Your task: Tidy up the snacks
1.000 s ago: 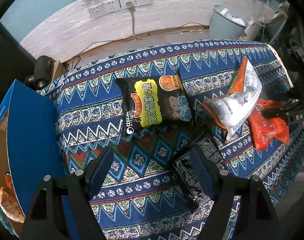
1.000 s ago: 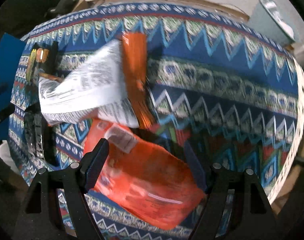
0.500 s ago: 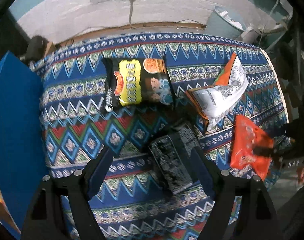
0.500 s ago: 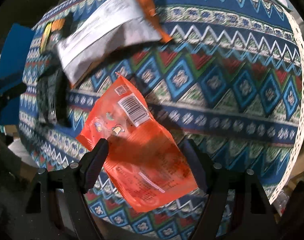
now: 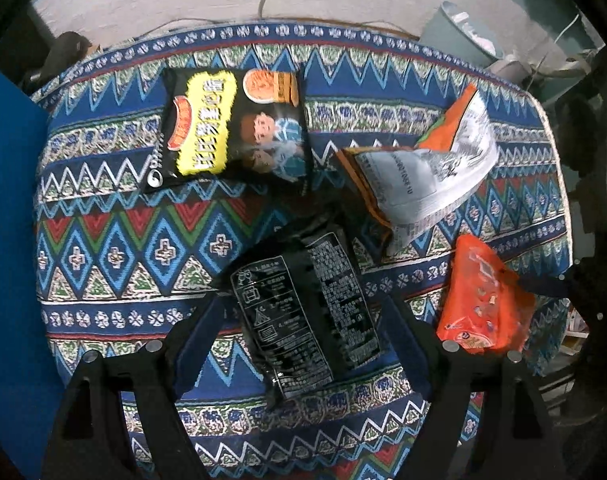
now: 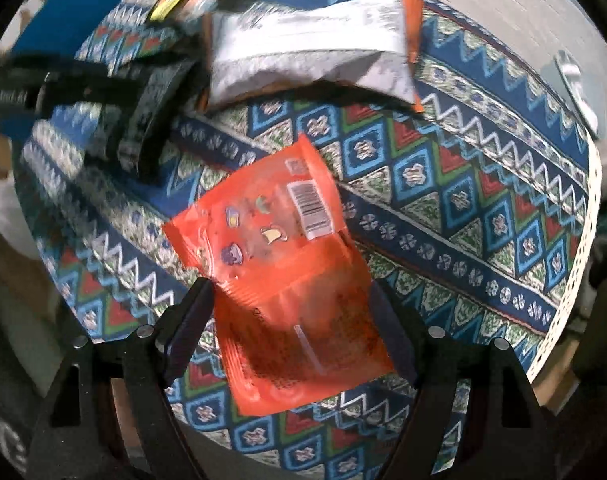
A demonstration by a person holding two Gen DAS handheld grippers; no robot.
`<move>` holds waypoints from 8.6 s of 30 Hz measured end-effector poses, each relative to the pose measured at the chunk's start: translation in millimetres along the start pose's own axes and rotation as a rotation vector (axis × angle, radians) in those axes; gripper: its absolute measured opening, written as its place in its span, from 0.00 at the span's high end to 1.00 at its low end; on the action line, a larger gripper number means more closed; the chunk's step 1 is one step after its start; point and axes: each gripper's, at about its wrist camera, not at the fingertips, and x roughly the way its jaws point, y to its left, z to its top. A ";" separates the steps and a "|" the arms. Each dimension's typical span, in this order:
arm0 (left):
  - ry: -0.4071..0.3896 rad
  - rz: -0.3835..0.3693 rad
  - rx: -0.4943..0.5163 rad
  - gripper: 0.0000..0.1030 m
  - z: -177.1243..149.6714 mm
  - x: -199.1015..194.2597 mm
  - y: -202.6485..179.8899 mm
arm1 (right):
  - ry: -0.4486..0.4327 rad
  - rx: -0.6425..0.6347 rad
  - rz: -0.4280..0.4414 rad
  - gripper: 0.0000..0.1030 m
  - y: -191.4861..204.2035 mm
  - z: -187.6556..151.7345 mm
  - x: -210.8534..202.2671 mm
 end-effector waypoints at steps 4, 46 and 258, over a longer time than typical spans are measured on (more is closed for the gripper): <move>0.029 0.011 0.005 0.20 -1.2 16.0 -7.3 | 0.002 -0.049 -0.038 0.22 13.5 0.3 7.1; -0.132 0.066 0.215 0.37 -69.6 -39.0 6.5 | -0.147 0.049 0.053 0.76 91.4 68.3 -36.6; -0.123 -0.091 -0.179 0.16 84.6 -17.8 76.8 | -0.106 0.355 -0.184 0.60 -51.3 146.3 0.4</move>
